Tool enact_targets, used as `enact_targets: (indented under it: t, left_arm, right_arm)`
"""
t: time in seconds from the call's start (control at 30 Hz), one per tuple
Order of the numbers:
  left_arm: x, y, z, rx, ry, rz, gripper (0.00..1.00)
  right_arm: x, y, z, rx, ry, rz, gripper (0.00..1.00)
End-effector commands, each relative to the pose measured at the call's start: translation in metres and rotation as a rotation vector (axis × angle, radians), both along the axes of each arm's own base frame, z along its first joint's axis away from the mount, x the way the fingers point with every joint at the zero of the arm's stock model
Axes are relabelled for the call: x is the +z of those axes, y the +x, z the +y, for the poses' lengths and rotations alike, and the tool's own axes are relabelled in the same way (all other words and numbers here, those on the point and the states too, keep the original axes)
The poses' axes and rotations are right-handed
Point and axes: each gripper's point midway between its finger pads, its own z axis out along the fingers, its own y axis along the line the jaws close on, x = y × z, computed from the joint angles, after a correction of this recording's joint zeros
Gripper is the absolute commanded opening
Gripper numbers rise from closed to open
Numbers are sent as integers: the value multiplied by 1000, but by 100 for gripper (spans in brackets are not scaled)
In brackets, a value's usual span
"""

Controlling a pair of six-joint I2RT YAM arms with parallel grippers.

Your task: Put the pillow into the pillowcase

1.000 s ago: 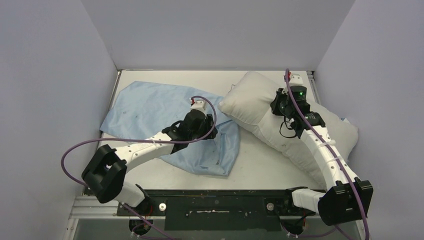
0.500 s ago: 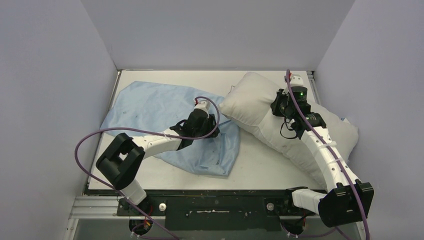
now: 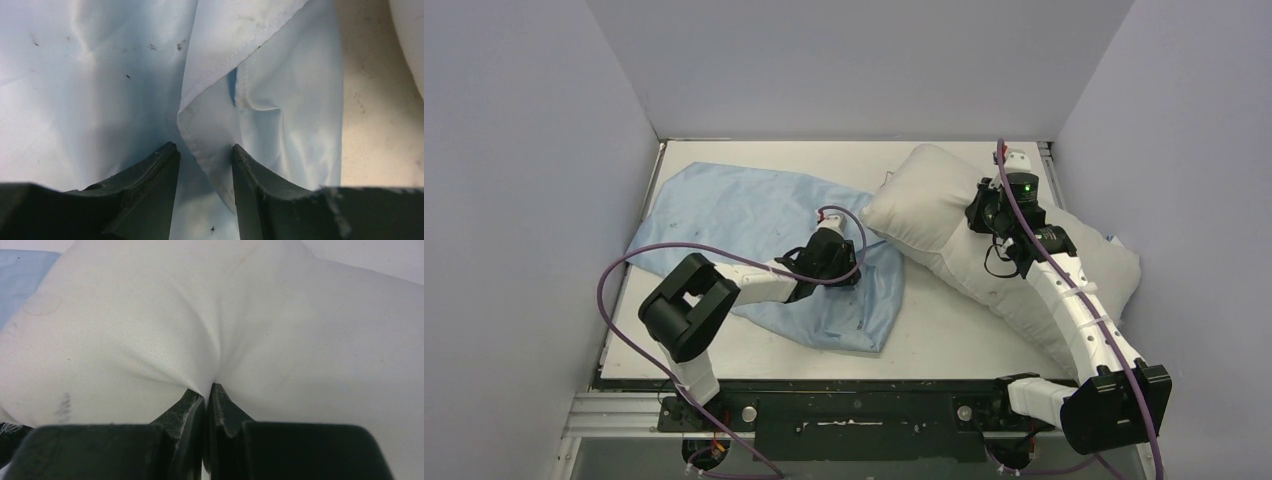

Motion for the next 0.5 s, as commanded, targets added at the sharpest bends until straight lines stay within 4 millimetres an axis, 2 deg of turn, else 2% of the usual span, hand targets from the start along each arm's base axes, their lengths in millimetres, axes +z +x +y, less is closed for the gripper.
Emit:
enact_targets:
  t: [0.0,0.07,0.17,0.33,0.47]
  left_arm:
    - [26,23,-20,-20,-75,-80,33]
    - [39,28,-22,-28,-83,-106,16]
    - [65,36,-22,-38,-97,-151,0]
    - [96,45,-22,-63,-87,-206,0]
    - [105,49,-20,-65,-76,-225,0]
  right_arm:
    - [29,2,-10,-41,3,-89,0]
    - [29,-3,-7,-12,1,-70,0]
    - [37,-13,-6,7,-1,-60,0]
    - [43,-45,-15,5,-48,25,0]
    - [46,-69,-27,-5,-107,82,0]
